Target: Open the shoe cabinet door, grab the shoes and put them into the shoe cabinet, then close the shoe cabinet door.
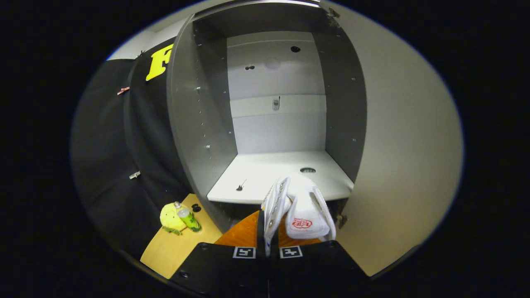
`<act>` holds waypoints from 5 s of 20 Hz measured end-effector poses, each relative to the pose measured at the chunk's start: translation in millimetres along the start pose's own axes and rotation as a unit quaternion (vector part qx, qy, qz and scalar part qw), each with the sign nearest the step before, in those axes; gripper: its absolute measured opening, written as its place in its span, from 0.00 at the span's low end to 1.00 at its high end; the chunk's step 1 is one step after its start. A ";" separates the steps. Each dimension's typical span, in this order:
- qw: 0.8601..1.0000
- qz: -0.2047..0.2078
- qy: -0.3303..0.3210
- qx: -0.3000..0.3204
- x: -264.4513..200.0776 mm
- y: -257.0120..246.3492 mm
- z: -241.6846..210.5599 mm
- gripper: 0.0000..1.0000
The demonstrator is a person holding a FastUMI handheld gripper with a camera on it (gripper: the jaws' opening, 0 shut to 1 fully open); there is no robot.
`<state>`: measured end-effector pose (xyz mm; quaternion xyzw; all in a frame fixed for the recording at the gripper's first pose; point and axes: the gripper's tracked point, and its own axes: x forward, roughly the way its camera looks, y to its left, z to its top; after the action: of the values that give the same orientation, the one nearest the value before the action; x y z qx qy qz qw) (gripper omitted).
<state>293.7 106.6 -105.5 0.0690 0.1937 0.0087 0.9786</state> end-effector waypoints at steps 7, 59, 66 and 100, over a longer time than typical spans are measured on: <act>0.999 -0.015 0.009 -0.034 102.4 -4.0 45.8 0.06; 0.988 -0.005 -0.155 -0.027 -280.0 -6.0 62.0 0.98; 0.984 -0.084 -0.155 0.028 -363.6 -114.6 52.6 0.98; 0.983 -0.130 -0.128 0.034 -295.4 -162.7 44.2 0.98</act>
<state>35.7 -73.2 24.0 0.0771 0.0742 -0.1338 0.9852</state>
